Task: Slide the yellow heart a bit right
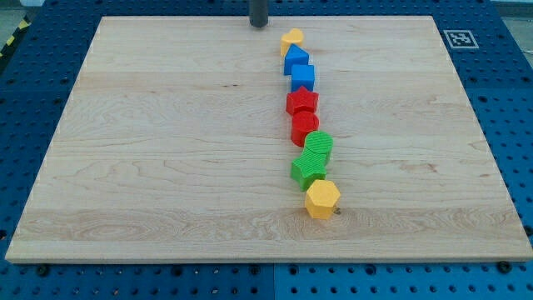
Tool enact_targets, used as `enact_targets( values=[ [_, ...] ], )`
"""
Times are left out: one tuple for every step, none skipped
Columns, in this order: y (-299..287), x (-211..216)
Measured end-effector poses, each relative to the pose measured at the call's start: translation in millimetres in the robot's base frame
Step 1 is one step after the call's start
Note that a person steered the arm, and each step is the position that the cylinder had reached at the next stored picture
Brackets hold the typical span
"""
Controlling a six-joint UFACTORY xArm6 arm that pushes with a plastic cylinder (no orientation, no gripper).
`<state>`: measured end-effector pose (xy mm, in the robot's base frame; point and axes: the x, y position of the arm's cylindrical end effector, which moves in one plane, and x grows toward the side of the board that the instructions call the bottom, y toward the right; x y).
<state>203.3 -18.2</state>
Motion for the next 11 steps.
enact_targets(
  values=[
    [0, 0],
    [0, 5],
    [0, 9],
    [0, 12],
    [4, 20],
    [30, 33],
    [55, 58],
    [51, 76],
    [31, 81],
    [61, 81],
    [129, 81]
  ],
)
